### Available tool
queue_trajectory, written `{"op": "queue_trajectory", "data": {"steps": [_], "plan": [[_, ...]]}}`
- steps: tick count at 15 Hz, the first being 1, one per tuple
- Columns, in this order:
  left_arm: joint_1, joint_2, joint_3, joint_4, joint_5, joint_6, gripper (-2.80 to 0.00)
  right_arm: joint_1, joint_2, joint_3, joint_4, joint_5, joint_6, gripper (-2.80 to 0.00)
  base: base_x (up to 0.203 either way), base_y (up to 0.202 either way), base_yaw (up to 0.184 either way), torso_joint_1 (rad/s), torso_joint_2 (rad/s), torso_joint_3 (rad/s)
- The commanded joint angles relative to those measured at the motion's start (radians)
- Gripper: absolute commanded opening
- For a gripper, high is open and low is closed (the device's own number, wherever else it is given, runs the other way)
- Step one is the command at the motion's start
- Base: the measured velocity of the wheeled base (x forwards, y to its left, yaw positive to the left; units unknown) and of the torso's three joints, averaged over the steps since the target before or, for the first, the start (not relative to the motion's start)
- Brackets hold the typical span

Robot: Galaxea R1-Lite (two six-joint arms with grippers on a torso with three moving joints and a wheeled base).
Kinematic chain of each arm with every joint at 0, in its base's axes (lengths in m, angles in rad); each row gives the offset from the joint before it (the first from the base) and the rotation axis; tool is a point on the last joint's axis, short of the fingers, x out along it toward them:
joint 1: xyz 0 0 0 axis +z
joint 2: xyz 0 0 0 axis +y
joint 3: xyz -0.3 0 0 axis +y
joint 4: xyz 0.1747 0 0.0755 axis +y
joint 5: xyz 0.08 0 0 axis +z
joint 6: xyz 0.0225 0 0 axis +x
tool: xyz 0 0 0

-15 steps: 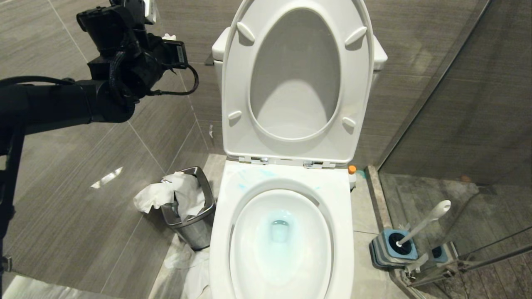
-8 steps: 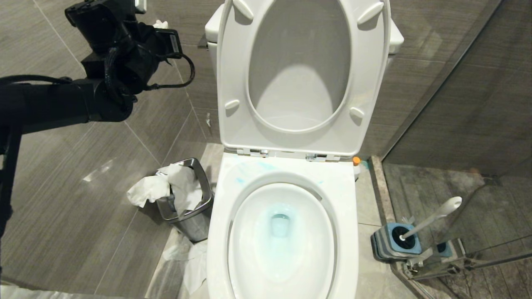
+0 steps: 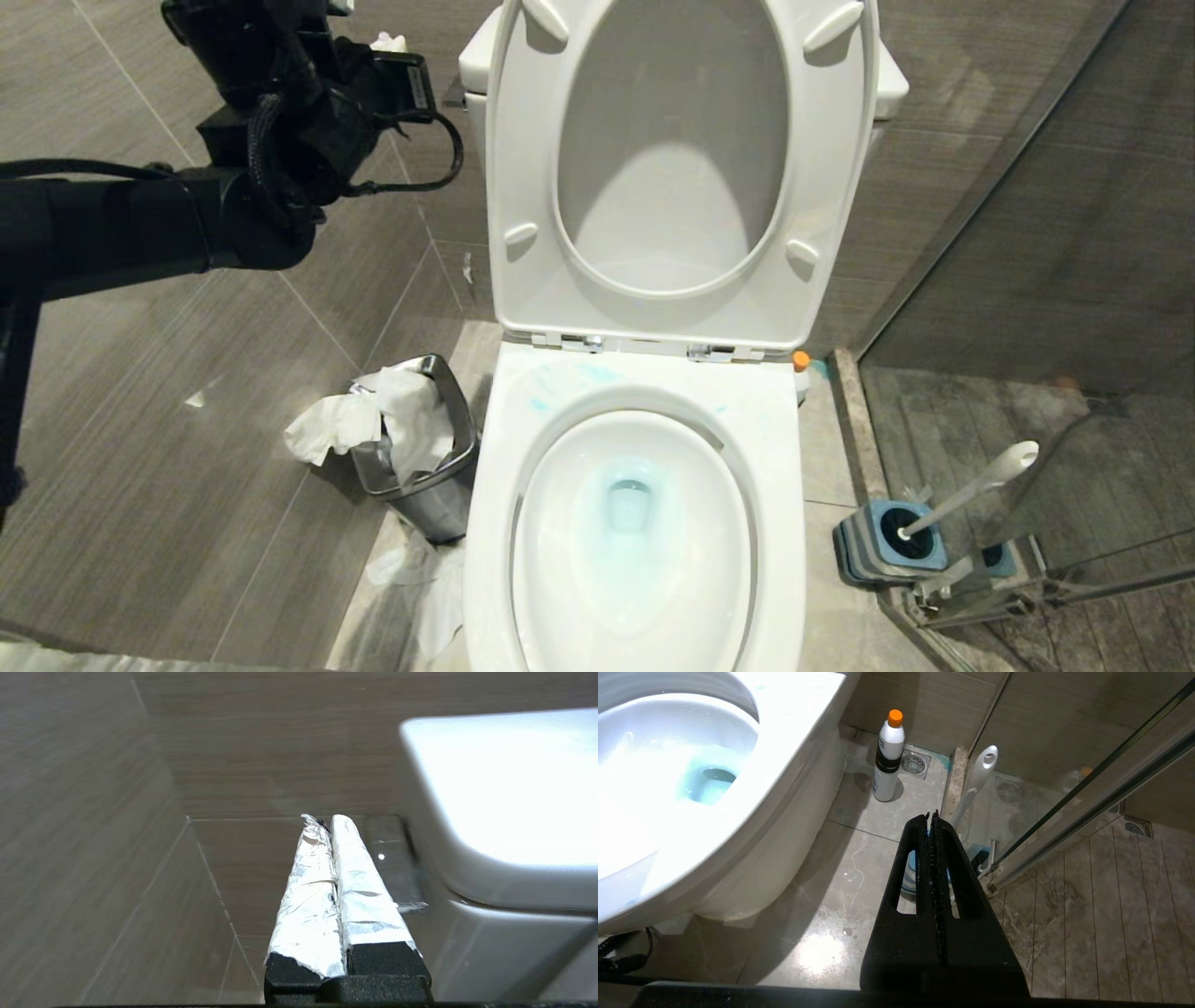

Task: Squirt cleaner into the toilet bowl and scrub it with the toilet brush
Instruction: Flush the toilet

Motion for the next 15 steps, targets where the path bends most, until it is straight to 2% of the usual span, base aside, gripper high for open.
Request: {"op": "queue_trajectory", "data": {"steps": [1, 15], "plan": [[-0.018, 0.025, -0.001, -0.003, 0.0, 0.001, -2.8, 0.0, 0.001, 0.0, -0.001, 0.0, 0.0, -2.8, 0.0, 0.0, 0.0, 0.0, 0.0, 0.0], [-0.023, 0.106, -0.001, -0.004, -0.003, -0.002, -2.8, 0.0, 0.001, 0.0, -0.001, 0.0, -0.001, -2.8, 0.0, 0.0, 0.0, 0.0, 0.0, 0.0]]}}
